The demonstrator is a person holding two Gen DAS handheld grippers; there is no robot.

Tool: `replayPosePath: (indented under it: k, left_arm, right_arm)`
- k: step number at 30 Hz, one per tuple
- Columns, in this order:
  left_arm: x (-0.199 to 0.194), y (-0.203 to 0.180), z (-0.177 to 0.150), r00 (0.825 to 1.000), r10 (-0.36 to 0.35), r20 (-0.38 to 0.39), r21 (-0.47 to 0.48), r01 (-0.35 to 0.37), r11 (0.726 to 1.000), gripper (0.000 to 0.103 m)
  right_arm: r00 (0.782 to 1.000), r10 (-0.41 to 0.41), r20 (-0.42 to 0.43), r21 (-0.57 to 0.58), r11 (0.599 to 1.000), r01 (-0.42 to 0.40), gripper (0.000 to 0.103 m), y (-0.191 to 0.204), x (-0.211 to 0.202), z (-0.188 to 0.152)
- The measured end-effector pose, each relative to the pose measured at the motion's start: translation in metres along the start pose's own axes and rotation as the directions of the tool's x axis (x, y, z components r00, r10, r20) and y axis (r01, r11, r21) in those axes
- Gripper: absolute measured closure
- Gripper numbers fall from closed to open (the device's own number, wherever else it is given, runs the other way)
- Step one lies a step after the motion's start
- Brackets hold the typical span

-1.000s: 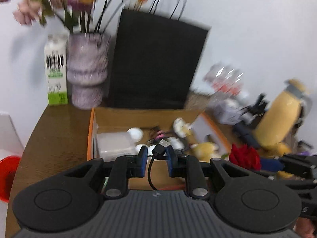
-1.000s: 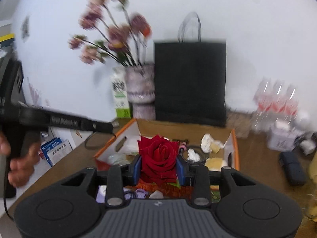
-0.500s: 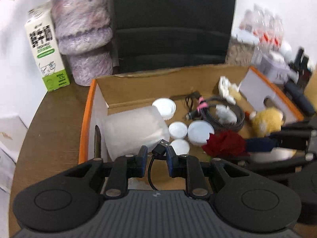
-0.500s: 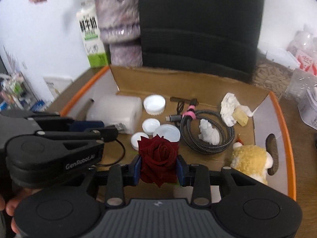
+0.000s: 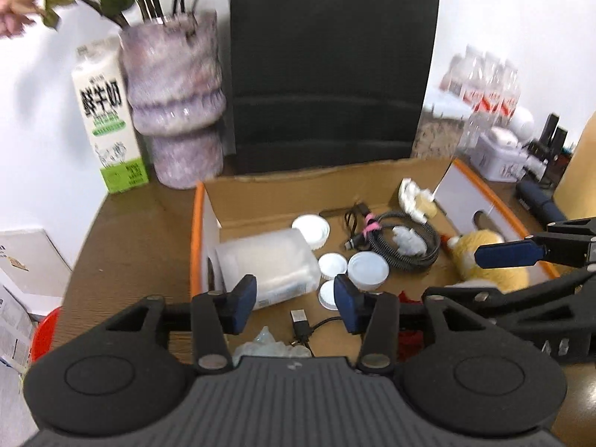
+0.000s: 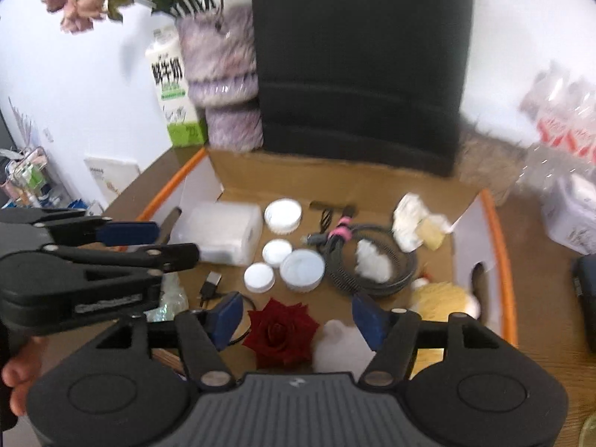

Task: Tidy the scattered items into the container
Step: 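Carry the red flower and cable over the box and release both, then move both tools back toward the purple cloth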

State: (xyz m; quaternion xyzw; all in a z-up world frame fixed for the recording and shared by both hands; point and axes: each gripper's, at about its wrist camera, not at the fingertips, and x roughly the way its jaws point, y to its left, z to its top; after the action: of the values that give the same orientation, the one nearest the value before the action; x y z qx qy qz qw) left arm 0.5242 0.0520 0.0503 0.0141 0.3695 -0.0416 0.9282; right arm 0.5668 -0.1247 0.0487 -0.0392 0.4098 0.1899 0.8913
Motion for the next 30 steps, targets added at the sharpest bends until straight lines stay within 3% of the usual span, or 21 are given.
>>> replayPosePath:
  k: [8,16,22,27,30]
  left_arm:
    - [-0.067,-0.01,-0.016,0.997,0.035,0.065,0.024,-0.036,0.999,0.034]
    - [-0.146,-0.011,-0.062,0.986,0.025,0.167,-0.005,-0.024,1.0,0.019]
    - [-0.19,-0.021,-0.136,0.965,0.019,0.263,-0.06,-0.003,0.998,0.007]
    - [-0.189,-0.038,-0.203,0.979,0.044,0.199,-0.176,-0.009,0.984,0.007]
    - [-0.187,-0.05,-0.229,0.982,0.095,0.164,-0.192,-0.062,0.979,0.007]
  right_arm:
    - [0.998,0.004,0.07,0.01,1.0,-0.004,0.029,-0.002,-0.062,-0.013]
    - [0.989,-0.037,0.141,0.05,0.998,0.03,0.022,-0.021,-0.129,-0.066]
    - [0.982,0.008,0.187,0.097,0.995,-0.026,0.02,-0.019,-0.163,-0.144]
    - [0.985,0.099,0.144,0.166,0.978,-0.123,0.019,-0.007,-0.159,-0.228]
    - [0.986,0.075,0.15,0.201,0.974,-0.105,0.019,0.002,-0.16,-0.266]
